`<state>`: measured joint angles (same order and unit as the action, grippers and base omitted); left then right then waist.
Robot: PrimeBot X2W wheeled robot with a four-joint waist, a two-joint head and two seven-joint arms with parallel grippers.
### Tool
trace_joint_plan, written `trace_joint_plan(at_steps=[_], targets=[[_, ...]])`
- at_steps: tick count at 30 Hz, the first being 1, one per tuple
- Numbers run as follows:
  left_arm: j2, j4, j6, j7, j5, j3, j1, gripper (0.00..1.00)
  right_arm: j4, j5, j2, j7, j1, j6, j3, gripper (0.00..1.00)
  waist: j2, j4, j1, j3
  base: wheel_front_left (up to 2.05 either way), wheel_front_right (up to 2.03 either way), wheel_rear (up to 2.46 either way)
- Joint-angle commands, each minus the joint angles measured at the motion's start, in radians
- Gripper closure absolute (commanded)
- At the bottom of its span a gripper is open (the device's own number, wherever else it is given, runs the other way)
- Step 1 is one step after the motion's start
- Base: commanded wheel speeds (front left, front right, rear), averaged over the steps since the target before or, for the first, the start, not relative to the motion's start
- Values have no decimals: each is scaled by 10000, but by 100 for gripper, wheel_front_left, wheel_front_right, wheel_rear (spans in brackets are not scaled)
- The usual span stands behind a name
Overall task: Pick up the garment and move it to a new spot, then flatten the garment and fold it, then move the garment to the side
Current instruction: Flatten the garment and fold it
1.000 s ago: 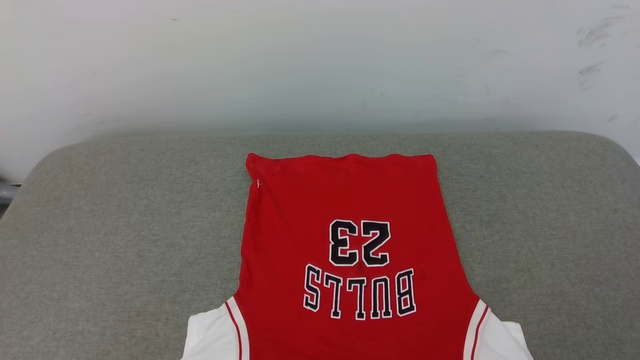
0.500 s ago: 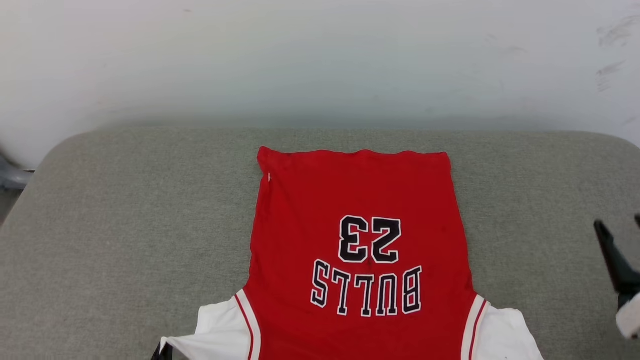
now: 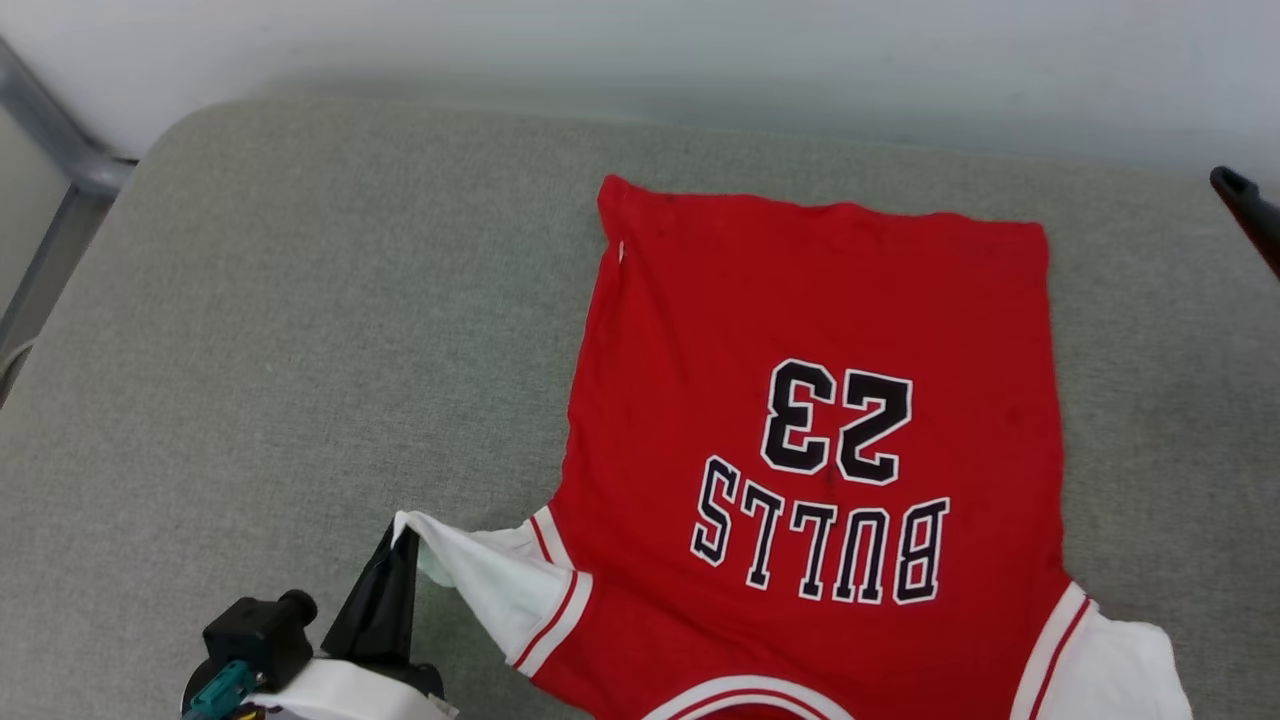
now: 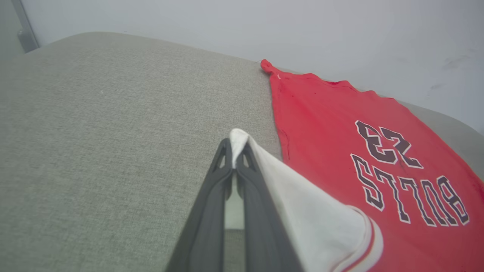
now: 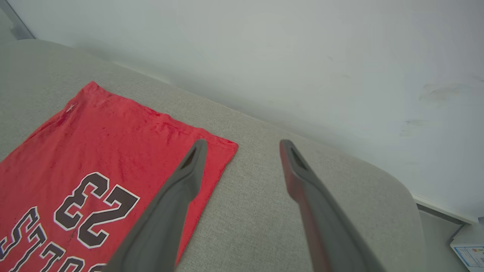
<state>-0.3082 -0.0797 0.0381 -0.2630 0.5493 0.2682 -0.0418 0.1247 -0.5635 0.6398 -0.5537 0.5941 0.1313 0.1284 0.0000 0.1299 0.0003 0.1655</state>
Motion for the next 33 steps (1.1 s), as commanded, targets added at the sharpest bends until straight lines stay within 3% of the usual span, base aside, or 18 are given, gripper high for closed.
trace_joint_plan(at_steps=[1,7,13,22,31,32,33], targets=[[141,121,-92,-22,-139,37,319,100,420,-76,81,-1026,762,-10,190,0,0,655,-3,890,0,0,0],[639,385,-352,-22,-480,87,894,100,1568,13,177,-4125,2787,-12,567,0,0,1133,-3,2020,0,0,0],[1167,490,-719,-23,-893,37,1482,100,2100,350,57,-6160,4066,-12,856,0,0,1537,-3,3140,0,0,0],[1838,566,-1168,-23,-1267,-231,2039,100,2667,1232,-228,-6921,4769,-10,983,0,0,1893,-3,4407,0,0,0],[2173,535,-1479,-23,-1608,-571,2273,100,3273,1185,-422,-7285,3469,-9,1621,0,0,2000,-3,4956,0,0,0],[2200,532,-1494,-23,-1622,-595,2286,100,3258,1174,-354,-7301,3414,-9,1687,60,0,1993,-3,4959,0,0,0],[2222,532,-1513,-23,-1651,-612,2298,100,3217,1160,-288,-7283,3400,-9,1725,100,0,1984,-3,4950,0,0,0]])
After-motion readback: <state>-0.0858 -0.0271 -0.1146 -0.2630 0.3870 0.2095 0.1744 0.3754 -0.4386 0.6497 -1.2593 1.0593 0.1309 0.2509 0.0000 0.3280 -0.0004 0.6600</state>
